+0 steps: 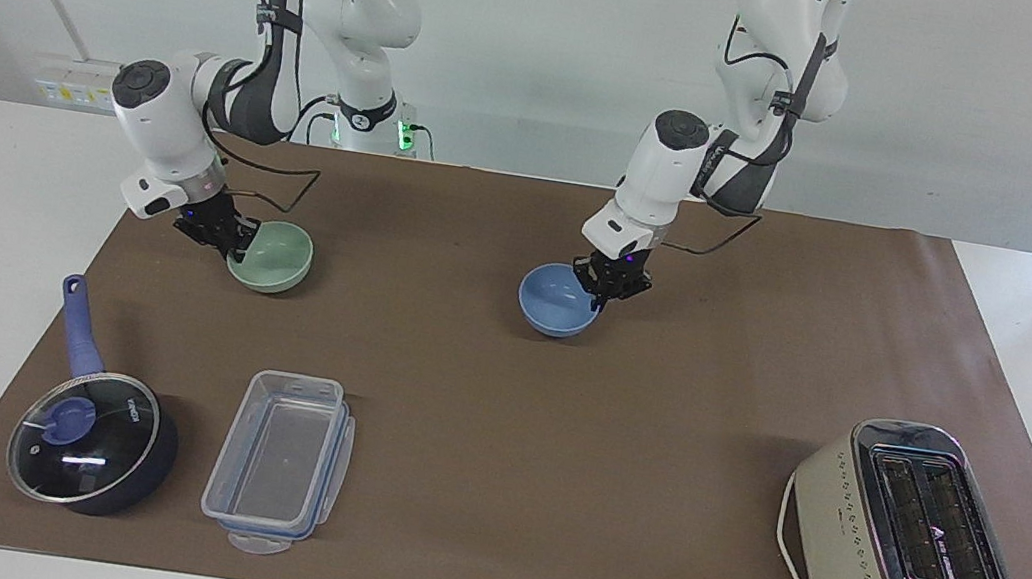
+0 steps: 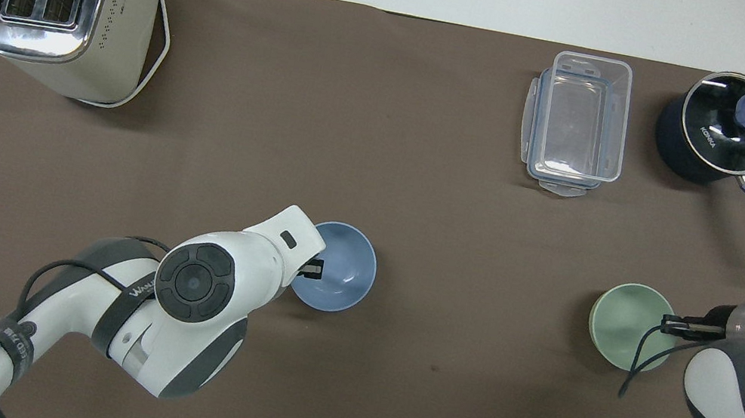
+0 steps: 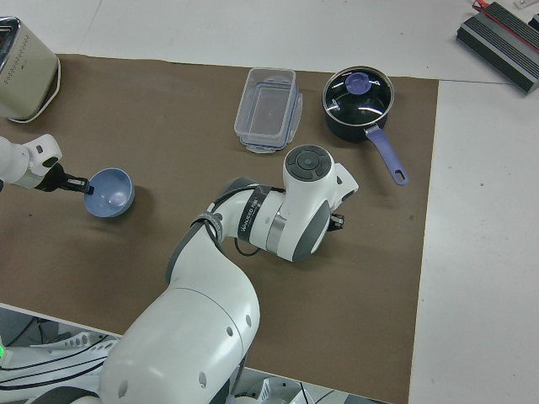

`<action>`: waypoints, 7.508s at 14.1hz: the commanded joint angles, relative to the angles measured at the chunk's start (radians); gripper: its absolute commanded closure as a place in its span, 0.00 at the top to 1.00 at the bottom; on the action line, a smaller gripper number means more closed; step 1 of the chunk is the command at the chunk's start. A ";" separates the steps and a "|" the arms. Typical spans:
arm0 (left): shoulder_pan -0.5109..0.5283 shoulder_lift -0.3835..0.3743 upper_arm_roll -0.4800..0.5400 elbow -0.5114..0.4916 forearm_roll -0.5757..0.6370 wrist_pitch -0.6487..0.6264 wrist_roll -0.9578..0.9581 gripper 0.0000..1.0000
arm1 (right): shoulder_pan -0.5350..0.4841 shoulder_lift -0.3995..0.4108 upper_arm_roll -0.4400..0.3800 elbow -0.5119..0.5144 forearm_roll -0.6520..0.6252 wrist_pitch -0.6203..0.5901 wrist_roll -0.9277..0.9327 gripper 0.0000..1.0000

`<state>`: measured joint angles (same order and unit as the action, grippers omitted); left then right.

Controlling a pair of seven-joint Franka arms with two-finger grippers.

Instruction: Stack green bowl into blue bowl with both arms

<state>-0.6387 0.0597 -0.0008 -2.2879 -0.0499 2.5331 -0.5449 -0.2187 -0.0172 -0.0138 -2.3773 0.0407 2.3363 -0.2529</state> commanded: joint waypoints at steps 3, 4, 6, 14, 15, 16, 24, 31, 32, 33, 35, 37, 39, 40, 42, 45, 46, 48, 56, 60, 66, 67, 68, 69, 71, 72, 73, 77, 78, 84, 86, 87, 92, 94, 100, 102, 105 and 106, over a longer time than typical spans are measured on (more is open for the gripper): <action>-0.022 0.020 0.015 0.008 0.018 0.010 -0.029 0.00 | -0.002 -0.036 0.017 0.133 0.022 -0.191 -0.062 0.00; -0.021 0.023 0.015 0.011 0.015 0.009 -0.030 0.26 | -0.002 -0.041 0.020 0.177 0.025 -0.256 -0.063 0.00; -0.019 0.023 0.015 0.015 0.015 0.006 -0.029 0.71 | 0.022 -0.043 0.028 0.246 0.073 -0.319 -0.059 0.00; 0.066 -0.085 0.028 0.154 0.016 -0.308 0.133 1.00 | 0.270 -0.024 0.028 0.346 0.082 -0.328 0.243 0.00; 0.097 -0.102 0.030 0.172 0.024 -0.338 0.184 1.00 | 0.310 -0.021 0.028 0.354 0.084 -0.327 0.301 0.00; 0.134 -0.107 0.030 0.218 0.024 -0.380 0.245 1.00 | 0.361 -0.011 0.028 0.366 0.082 -0.325 0.379 0.00; 0.336 -0.095 0.031 0.545 0.021 -0.731 0.536 1.00 | 0.629 0.100 0.029 0.464 0.097 -0.258 0.753 0.00; 0.461 -0.063 0.036 0.711 0.019 -0.891 0.623 1.00 | 0.778 0.201 0.029 0.492 0.097 -0.152 0.915 0.00; 0.461 -0.054 0.036 0.732 0.021 -0.908 0.623 1.00 | 0.779 0.201 0.029 0.480 0.097 -0.147 0.917 0.00; 0.477 -0.046 0.039 0.751 0.024 -0.924 0.626 1.00 | 0.782 0.201 0.029 0.472 0.097 -0.146 0.923 0.00; 0.502 -0.046 0.039 0.765 0.024 -0.936 0.658 1.00 | 0.802 0.201 0.031 0.432 0.099 -0.120 0.935 0.00; 0.502 -0.052 0.039 0.765 0.028 -0.933 0.680 1.00 | 0.820 0.201 0.032 0.402 0.099 -0.100 0.949 0.00; 0.508 -0.064 0.039 0.749 0.024 -0.945 0.684 1.00 | 0.825 0.201 0.032 0.385 0.099 -0.098 0.939 0.00; 0.514 -0.067 0.039 0.748 0.024 -0.971 0.688 1.00 | 0.826 0.201 0.032 0.383 0.099 -0.098 0.943 0.00; 0.516 -0.069 0.039 0.748 0.025 -0.990 0.691 1.00 | 0.828 0.201 0.032 0.372 0.099 -0.095 0.943 0.00; 0.519 -0.070 0.044 0.749 0.047 -1.020 0.691 1.00 | 0.826 0.203 0.032 0.369 0.099 -0.092 0.942 0.00; 0.521 -0.076 0.044 0.748 0.048 -1.043 0.701 1.00 | 0.826 0.209 0.032 0.369 0.099 -0.074 0.945 0.00; 0.539 -0.081 0.048 0.749 0.048 -1.059 0.706 1.00 | 0.828 0.215 0.032 0.368 0.099 -0.051 0.949 0.00; 0.545 -0.077 0.055 0.760 0.041 -1.071 0.711 1.00 | 0.826 0.235 0.032 0.369 0.099 -0.044 0.946 0.00; 0.545 -0.080 0.055 0.749 0.038 -1.067 0.707 1.00 | 0.826 0.235 0.032 0.369 0.099 -0.044 0.943 0.12; 0.545 -0.080 0.055 0.749 0.035 -1.062 0.709 1.00 | 0.819 0.218 0.028 0.386 0.093 -0.061 0.939 1.00; 0.545 -0.080 0.055 0.749 0.035 -1.060 0.709 1.00 | 0.803 0.198 0.025 0.389 0.082 -0.063 0.937 1.00; 0.547 -0.080 0.055 0.749 0.035 -1.062 0.711 1.00 | 0.776 0.178 0.023 0.392 0.077 -0.064 0.936 1.00; 0.545 -0.080 0.055 0.749 0.031 -1.062 0.711 1.00 | 0.745 0.154 0.021 0.394 0.074 -0.066 0.925 1.00; 0.545 -0.078 0.055 0.752 0.027 -1.063 0.714 1.00 | 0.669 0.108 0.021 0.418 0.041 -0.130 0.865 1.00; 0.545 -0.078 0.055 0.752 0.027 -1.064 0.723 1.00 | 0.636 0.097 0.021 0.449 0.038 -0.188 0.847 1.00; 0.547 -0.075 0.055 0.757 0.025 -1.064 0.723 1.00 | 0.607 0.088 0.018 0.472 0.035 -0.236 0.837 1.00; 0.545 -0.077 0.055 0.755 0.027 -1.065 0.723 1.00 | 0.487 0.008 0.018 0.527 0.004 -0.328 0.791 1.00; 0.545 -0.077 0.055 0.755 0.027 -1.065 0.723 1.00 | 0.469 -0.009 0.020 0.547 0.002 -0.366 0.784 1.00; 0.544 -0.078 0.050 0.755 0.028 -1.067 0.723 1.00 | 0.346 -0.041 0.014 0.696 0.004 -0.619 0.592 1.00; 0.544 -0.078 0.050 0.755 0.027 -1.067 0.723 1.00 | 0.300 -0.059 0.014 0.698 0.002 -0.662 0.548 1.00; 0.545 -0.078 0.050 0.754 0.027 -1.065 0.723 1.00 | 0.279 -0.067 0.008 0.699 0.002 -0.689 0.519 1.00; 0.545 -0.080 0.050 0.752 0.027 -1.065 0.724 1.00 | 0.248 -0.075 -0.038 0.816 -0.014 -0.859 0.403 1.00; 0.545 -0.080 0.050 0.751 0.027 -1.065 0.723 1.00 | 0.243 -0.076 -0.037 0.813 -0.038 -0.858 0.383 1.00; 0.545 -0.080 0.050 0.751 0.027 -1.064 0.723 1.00 | 0.243 -0.090 -0.038 0.788 -0.059 -0.824 0.353 1.00; 0.545 -0.080 0.050 0.751 0.027 -1.064 0.721 1.00 | 0.242 -0.092 -0.038 0.788 -0.044 -0.836 0.363 1.00; 0.545 -0.080 0.050 0.749 0.027 -1.064 0.721 1.00 | 0.245 -0.090 -0.029 0.793 -0.042 -0.834 0.362 1.00; 0.545 -0.080 0.050 0.749 0.027 -1.064 0.721 1.00 | 0.245 -0.090 -0.029 0.794 -0.042 -0.834 0.362 1.00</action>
<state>-0.0992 -0.0186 0.0509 -1.5499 -0.0202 1.4899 0.1624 0.0337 -0.0980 -0.0511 -1.5738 -0.0060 1.4949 0.1263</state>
